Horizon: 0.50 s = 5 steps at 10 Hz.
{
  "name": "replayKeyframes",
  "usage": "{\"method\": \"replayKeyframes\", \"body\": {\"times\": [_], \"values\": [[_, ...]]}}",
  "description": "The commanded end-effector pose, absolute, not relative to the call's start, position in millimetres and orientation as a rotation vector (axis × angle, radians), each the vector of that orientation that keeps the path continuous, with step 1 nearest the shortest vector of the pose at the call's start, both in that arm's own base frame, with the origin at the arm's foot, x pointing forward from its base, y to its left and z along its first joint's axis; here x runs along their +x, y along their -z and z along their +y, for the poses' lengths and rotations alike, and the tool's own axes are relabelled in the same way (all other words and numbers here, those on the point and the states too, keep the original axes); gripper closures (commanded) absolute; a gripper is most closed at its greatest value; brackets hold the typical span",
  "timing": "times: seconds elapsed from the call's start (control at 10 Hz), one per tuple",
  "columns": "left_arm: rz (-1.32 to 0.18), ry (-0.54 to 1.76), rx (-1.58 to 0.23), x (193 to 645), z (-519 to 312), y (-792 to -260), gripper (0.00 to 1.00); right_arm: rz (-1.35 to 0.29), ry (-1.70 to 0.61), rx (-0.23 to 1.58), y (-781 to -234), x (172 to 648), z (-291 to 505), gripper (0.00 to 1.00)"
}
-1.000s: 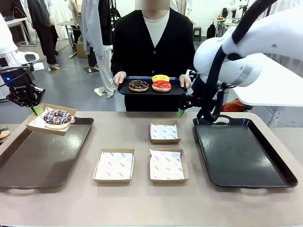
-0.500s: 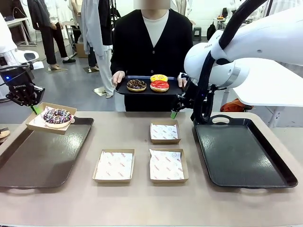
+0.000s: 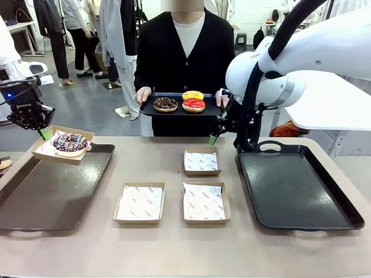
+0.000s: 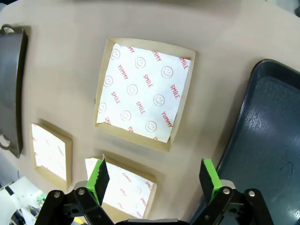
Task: Individually package the donuts and arrange them on the tray.
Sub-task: Place the picked Paper togo box on the Handle tray while simultaneously picking up another Paper togo box from the table with the other hand.
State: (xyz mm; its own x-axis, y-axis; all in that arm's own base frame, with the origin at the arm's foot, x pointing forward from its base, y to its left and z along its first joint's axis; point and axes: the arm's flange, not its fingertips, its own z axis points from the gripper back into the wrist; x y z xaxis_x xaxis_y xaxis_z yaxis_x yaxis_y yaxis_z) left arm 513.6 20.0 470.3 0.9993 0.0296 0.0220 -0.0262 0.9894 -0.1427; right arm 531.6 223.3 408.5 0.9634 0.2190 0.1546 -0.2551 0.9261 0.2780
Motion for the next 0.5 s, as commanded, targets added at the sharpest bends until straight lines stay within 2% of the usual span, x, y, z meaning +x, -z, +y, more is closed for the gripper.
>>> {"method": "replayKeyframes", "body": {"times": [0.0,0.4], "values": [[-0.026,-0.034,-0.144,511.0,19.3,-473.0,0.99,-0.122,-0.253,0.299,-408.0,527.5,221.5,0.0],[-0.024,-0.028,-0.143,513.6,20.0,-470.3,0.99,-0.122,-0.244,0.301,-408.5,531.6,223.3,0.0]]}}
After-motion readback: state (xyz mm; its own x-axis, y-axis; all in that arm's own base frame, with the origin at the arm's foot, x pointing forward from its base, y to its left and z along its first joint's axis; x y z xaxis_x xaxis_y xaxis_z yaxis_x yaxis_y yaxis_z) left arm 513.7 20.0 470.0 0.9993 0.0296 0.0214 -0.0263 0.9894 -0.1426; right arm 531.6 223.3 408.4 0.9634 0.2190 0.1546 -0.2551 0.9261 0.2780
